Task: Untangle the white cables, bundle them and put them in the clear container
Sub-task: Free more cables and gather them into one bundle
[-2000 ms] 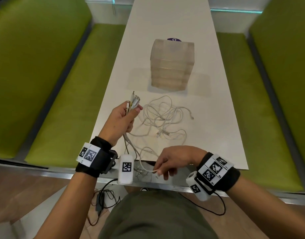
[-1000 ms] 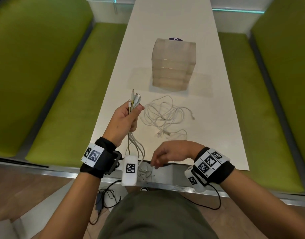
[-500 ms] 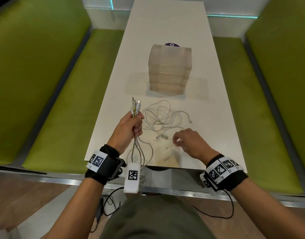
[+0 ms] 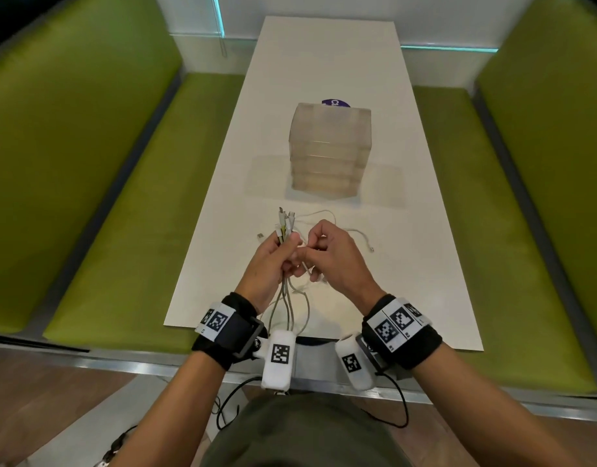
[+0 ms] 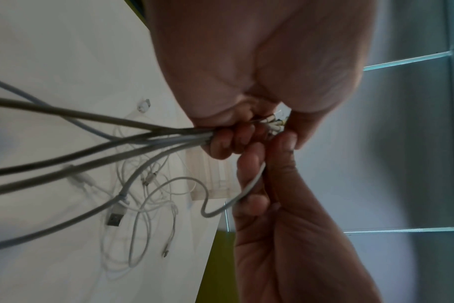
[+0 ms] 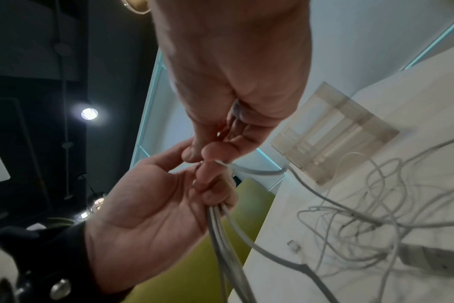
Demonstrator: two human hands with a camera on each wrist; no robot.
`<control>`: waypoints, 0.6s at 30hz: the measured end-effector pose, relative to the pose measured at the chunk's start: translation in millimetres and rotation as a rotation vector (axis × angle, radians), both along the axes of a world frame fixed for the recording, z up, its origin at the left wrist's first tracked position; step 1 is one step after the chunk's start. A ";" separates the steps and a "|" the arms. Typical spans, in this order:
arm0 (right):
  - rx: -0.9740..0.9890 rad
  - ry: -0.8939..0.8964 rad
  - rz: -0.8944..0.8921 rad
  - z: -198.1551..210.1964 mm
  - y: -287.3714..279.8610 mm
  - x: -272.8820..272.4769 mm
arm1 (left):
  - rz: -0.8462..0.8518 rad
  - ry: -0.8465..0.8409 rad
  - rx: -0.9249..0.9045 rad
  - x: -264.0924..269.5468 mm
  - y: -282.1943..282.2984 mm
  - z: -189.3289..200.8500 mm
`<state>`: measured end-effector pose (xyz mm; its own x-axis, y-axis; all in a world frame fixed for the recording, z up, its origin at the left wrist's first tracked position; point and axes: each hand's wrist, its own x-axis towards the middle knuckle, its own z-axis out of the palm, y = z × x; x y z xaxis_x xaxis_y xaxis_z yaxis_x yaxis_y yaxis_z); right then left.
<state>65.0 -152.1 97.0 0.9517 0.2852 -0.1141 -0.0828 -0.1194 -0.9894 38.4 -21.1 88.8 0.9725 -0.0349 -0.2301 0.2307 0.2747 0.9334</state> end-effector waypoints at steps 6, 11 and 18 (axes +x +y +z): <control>-0.440 -0.037 0.329 -5.0 -13.7 12.0 | 0.111 0.005 0.085 5.5 8.7 -7.0; -0.790 -0.266 0.512 -17.2 -15.5 28.1 | 0.195 0.025 0.037 6.7 4.0 -7.2; -1.042 -0.198 0.210 -45.5 -34.1 72.2 | 0.332 -0.094 -0.295 13.5 34.9 11.9</control>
<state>137.2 -186.1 51.5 0.9234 0.2958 -0.2445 0.1872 -0.9033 -0.3860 51.9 13.8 100.7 0.9585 0.2311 -0.1671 0.0032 0.5771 0.8167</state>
